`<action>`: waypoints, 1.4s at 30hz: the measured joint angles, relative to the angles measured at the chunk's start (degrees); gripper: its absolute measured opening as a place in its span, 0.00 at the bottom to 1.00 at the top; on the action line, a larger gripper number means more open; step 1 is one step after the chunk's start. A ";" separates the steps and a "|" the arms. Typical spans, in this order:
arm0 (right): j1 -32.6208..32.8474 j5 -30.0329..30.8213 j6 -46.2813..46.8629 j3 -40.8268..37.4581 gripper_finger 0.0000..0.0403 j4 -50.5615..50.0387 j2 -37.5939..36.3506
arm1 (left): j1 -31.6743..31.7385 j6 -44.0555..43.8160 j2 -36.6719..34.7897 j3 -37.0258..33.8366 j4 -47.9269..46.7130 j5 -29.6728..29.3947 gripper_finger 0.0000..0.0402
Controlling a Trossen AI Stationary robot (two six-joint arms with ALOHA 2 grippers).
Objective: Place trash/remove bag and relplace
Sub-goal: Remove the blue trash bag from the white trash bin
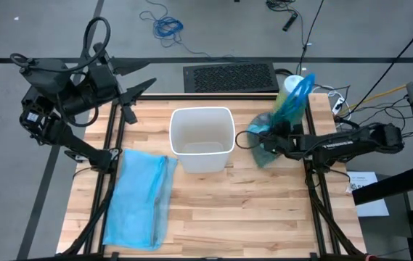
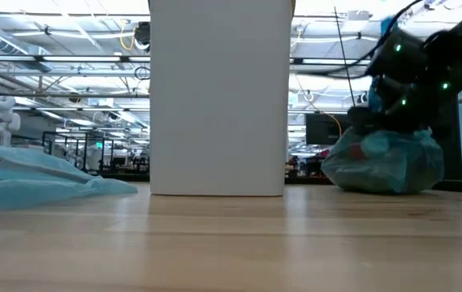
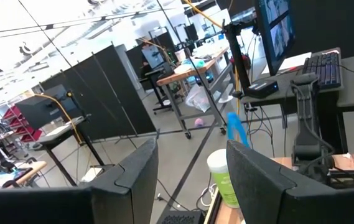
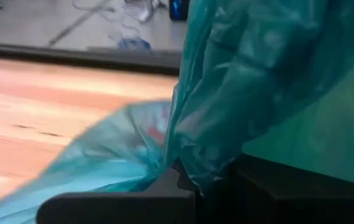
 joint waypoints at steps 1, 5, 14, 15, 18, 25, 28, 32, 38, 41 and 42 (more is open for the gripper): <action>-0.82 -1.12 1.24 -0.25 0.00 -0.12 0.76 | 0.00 0.00 0.00 0.00 -0.11 -0.01 0.46; -3.44 -3.14 3.07 -0.35 0.00 -1.98 4.08 | 0.00 -0.99 0.00 0.00 -0.16 0.00 0.46; -4.54 -8.50 2.97 -0.19 0.00 -4.15 5.44 | 0.00 -4.23 0.00 -0.02 -5.65 0.00 0.46; -4.38 -9.33 2.84 0.05 0.00 -5.30 4.83 | 0.00 -4.32 0.00 -0.02 -6.44 0.00 0.46; -3.90 -10.49 1.62 1.76 0.00 -10.38 2.53 | 0.00 -4.33 0.02 -0.02 -6.99 -0.02 0.46; -2.81 -9.96 -2.28 11.01 0.10 -27.00 -1.69 | 0.00 -5.41 0.02 -0.02 -8.75 -0.15 0.46; -1.60 -10.01 -3.55 15.05 0.19 -31.97 -2.64 | 0.00 -5.65 0.02 -0.02 -9.96 -1.10 0.46; 0.22 -10.99 -6.40 20.23 0.31 -37.08 -3.29 | 0.00 -5.73 0.39 -0.02 -10.94 -2.03 0.46; 1.67 -13.08 -7.24 26.05 0.46 -43.20 -3.57 | 0.00 -5.73 0.46 -0.02 -10.96 -2.38 0.46; 2.61 -15.45 -7.96 27.92 0.50 -43.96 -3.60 | 0.00 -5.73 0.48 -0.02 -10.98 -2.38 0.46; 3.44 -16.55 -9.20 28.45 0.51 -43.32 -3.60 | 0.00 -5.73 0.48 -0.02 -10.98 -2.38 0.46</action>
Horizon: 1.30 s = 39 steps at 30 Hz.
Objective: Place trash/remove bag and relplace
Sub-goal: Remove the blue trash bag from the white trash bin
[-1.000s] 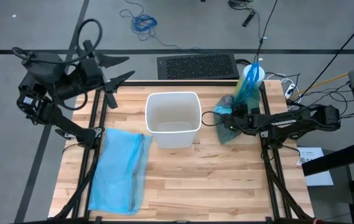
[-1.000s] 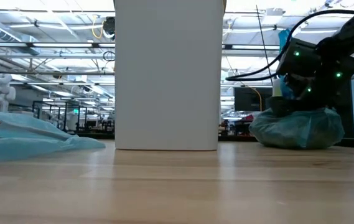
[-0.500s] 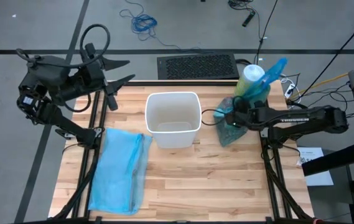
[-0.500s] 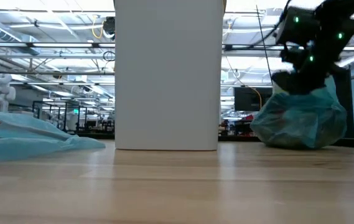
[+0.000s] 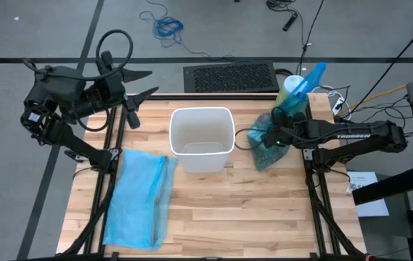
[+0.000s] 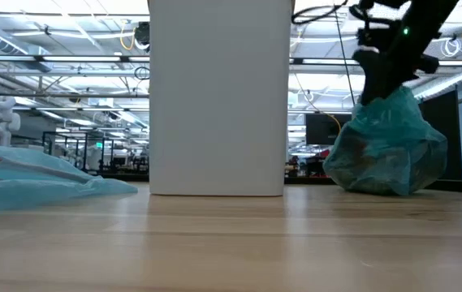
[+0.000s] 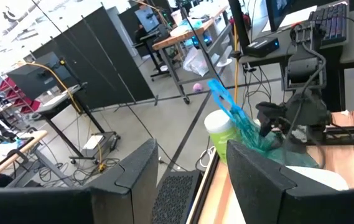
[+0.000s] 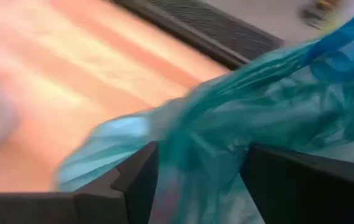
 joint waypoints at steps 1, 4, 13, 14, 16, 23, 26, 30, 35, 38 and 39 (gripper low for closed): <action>0.98 -1.03 -1.94 0.36 0.51 1.13 0.00 | 0.00 0.00 0.00 0.00 0.00 0.00 0.46; 3.91 -2.46 -6.32 0.72 0.49 4.78 0.02 | 0.00 0.00 -0.02 0.00 0.02 0.00 0.46; 8.98 -2.13 -6.08 0.80 0.12 6.92 0.24 | 0.00 -0.02 -0.02 0.00 0.02 0.00 0.46; 9.26 -1.82 -5.97 0.80 0.07 7.03 0.34 | 0.00 -0.02 -0.02 0.00 0.04 0.00 0.46; 9.78 0.88 -5.06 0.80 0.02 6.79 0.39 | 0.00 -0.02 -0.02 0.00 0.03 0.00 0.46; 10.13 2.41 -4.48 0.80 0.25 5.32 0.26 | 0.00 -0.07 -0.02 0.00 0.03 0.00 0.46; 10.39 0.50 -4.79 1.87 0.40 2.89 -0.22 | 0.00 -0.07 -0.02 0.00 0.04 0.02 0.46; 10.39 -2.52 -4.50 7.53 0.55 -2.51 -0.50 | 0.00 -0.04 -0.02 0.00 0.20 0.02 0.46; 10.93 -6.71 -6.07 9.88 0.56 1.94 -0.35 | 0.00 -0.09 -0.02 0.00 0.13 0.02 0.46; 11.16 -6.43 -6.20 4.50 0.42 8.02 1.60 | 0.00 -0.07 -0.03 0.00 -0.94 -0.27 0.46; 11.13 -6.45 -6.20 1.93 0.36 10.34 2.41 | -0.02 -0.11 -0.04 0.00 -1.77 -1.22 0.46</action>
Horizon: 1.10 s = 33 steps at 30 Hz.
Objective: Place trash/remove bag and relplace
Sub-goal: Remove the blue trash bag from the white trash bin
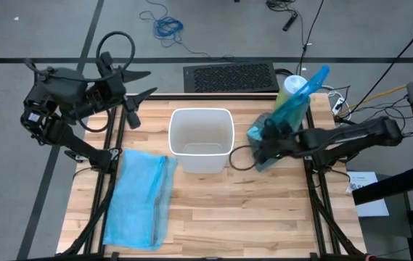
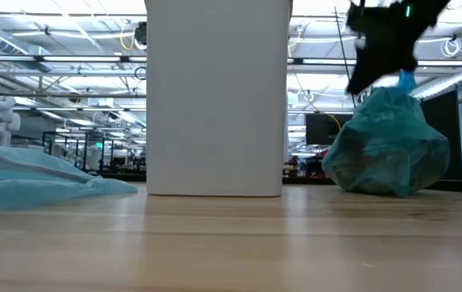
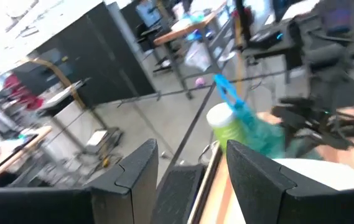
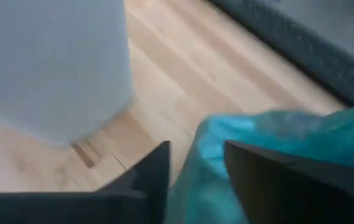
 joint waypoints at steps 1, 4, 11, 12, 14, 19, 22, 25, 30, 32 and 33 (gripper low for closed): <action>-0.01 -0.19 0.09 -2.68 0.30 2.69 0.87 | 0.00 -0.34 0.00 0.00 -0.59 -1.26 0.46; -0.04 -0.72 2.32 -9.70 0.09 10.09 3.24 | 0.02 -1.66 0.00 0.00 -2.84 -3.55 0.42; -0.28 -1.90 9.86 -14.31 0.02 8.28 5.17 | -0.02 -9.34 0.39 0.00 -11.64 -3.66 0.22; -0.34 -1.69 10.97 -14.32 0.01 6.95 5.05 | -0.04 -10.73 0.55 0.00 -13.71 -3.63 0.19; -0.52 -1.17 13.06 -14.33 0.01 4.43 4.83 | -0.55 -13.89 1.24 0.00 -17.68 -3.35 0.10; -0.55 0.27 18.33 -14.33 0.00 -2.35 4.83 | -3.15 -22.43 3.46 -0.08 -25.81 -3.04 0.01; -0.55 1.60 21.26 -14.33 0.00 -6.72 4.83 | -5.59 -25.76 4.01 -1.34 -27.71 -3.44 0.01; -0.32 2.69 22.25 -14.36 0.00 -8.70 4.69 | -7.87 -30.23 4.02 -3.46 -29.26 -4.84 0.00; 1.88 2.75 21.05 -12.79 0.00 -8.86 2.88 | -11.13 -40.76 3.98 -7.99 -30.08 -1.13 0.00; 3.26 3.63 20.00 -11.10 0.00 -8.90 2.02 | -12.91 -45.15 3.98 -10.25 -30.03 1.95 0.00; 3.99 4.35 19.37 -10.25 0.00 -8.86 1.71 | -13.84 -47.11 3.96 -11.49 -30.02 3.31 0.00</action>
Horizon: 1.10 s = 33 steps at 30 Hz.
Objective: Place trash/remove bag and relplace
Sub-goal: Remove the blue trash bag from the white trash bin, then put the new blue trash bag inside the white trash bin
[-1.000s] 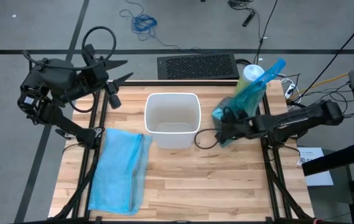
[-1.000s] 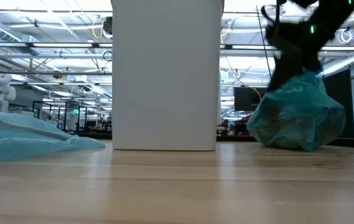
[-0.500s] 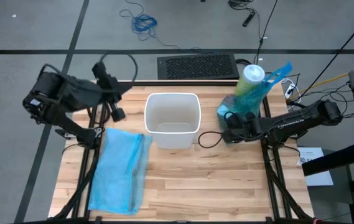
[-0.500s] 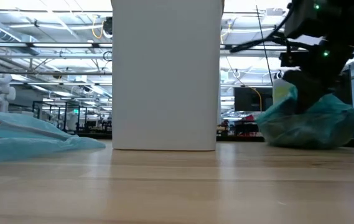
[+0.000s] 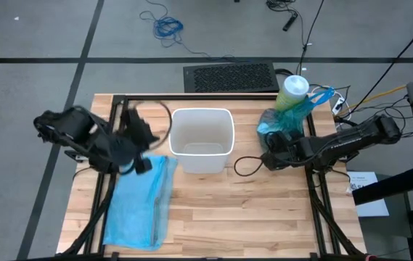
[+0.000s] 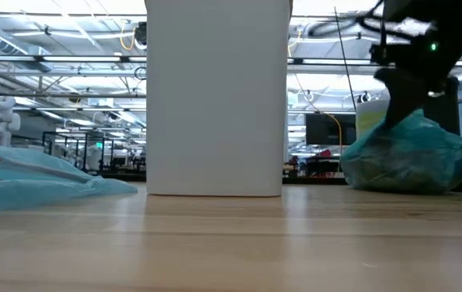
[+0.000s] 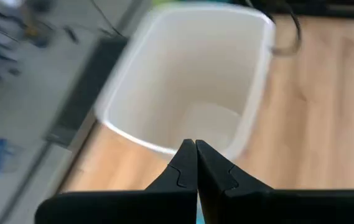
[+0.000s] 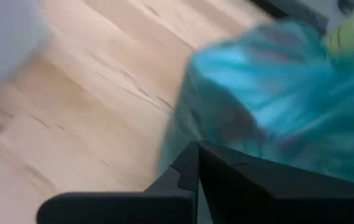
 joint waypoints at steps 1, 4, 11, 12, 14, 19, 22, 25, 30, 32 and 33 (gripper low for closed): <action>0.69 0.82 -0.38 0.84 0.00 -0.06 -0.24 | -0.86 -1.78 -0.02 -1.58 0.05 1.47 0.00; 2.54 2.92 -1.98 3.16 0.00 -0.33 -0.95 | -3.01 -6.56 0.16 -7.35 0.02 5.69 0.00; 5.31 3.62 -4.57 6.21 0.00 -0.31 -1.03 | -7.90 -22.45 0.59 -23.19 0.09 12.58 0.00; 5.61 3.62 -4.57 6.22 0.00 -0.20 -1.03 | -8.59 -25.15 0.65 -25.49 0.53 13.50 0.00; 6.16 3.60 -4.51 6.22 0.00 -0.19 -1.03 | -10.07 -29.53 0.72 -30.03 2.42 14.31 0.00; 6.68 3.60 -4.33 6.22 0.00 0.05 -1.03 | -12.84 -35.36 0.74 -39.93 11.45 16.02 0.00; 6.68 3.60 -4.10 6.22 0.00 0.07 -1.03 | -13.09 -35.38 0.74 -45.23 21.88 17.74 0.00; 6.68 3.60 -3.74 6.22 0.00 0.13 -1.03 | -13.08 -35.36 0.74 -49.86 31.93 19.65 0.01; 6.68 3.60 -3.96 6.22 0.00 1.39 -1.03 | -13.09 -36.51 0.74 -55.97 36.94 21.09 0.09; 6.68 3.49 -3.96 6.22 0.00 1.47 -1.03 | -13.00 -38.36 0.74 -58.14 36.60 21.85 0.13; 6.68 3.44 -3.98 6.22 0.00 1.53 -1.03 | -13.00 -39.42 0.75 -58.98 36.40 22.03 0.16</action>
